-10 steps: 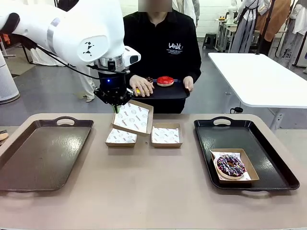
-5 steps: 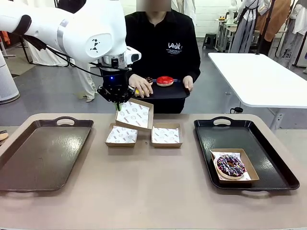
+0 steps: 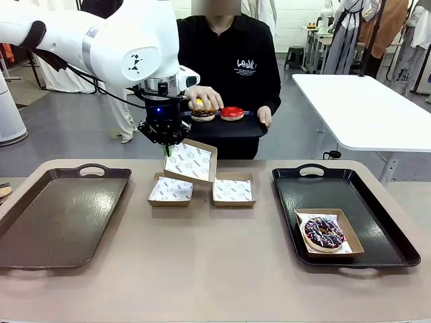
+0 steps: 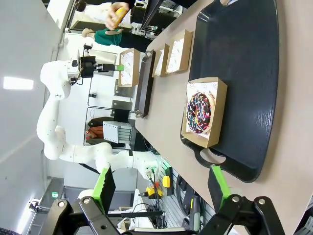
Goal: Individually package the donuts and arrange them on the tray.
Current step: Place the picked Paper togo box on the Handle tray while simultaneously picking up another Paper togo box from the table with the other hand.
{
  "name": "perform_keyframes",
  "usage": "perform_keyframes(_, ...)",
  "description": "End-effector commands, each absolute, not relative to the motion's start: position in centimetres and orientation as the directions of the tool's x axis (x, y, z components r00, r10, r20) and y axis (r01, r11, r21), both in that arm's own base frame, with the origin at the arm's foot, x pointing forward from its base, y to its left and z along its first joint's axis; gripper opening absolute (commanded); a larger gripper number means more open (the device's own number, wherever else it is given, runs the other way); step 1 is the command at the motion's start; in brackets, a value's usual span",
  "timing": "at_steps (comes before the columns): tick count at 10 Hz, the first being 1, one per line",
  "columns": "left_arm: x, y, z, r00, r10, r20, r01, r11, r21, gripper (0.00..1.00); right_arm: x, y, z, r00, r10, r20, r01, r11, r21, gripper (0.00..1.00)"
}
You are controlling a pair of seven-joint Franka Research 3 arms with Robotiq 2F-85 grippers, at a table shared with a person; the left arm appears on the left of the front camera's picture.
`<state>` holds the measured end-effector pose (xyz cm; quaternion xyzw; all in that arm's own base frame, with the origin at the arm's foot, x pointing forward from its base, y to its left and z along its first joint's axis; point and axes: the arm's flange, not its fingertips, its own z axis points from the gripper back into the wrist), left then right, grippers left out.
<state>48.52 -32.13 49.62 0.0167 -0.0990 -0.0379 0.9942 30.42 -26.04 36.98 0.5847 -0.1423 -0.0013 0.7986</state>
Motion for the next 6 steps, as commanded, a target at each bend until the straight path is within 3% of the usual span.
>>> perform_keyframes(1,48.44,-31.88,49.73,0.974,-0.077,0.212,0.070,0.997,0.041,0.00,30.26,-25.98,37.21,0.960,-0.171,0.223,-0.162,0.312,0.936,1.00)
perform_keyframes(6,48.44,-31.88,49.73,0.974,-0.077,0.212,0.070,0.997,0.041,0.00,30.26,-25.98,37.21,0.960,-0.171,0.223,-0.162,0.312,0.936,1.00)
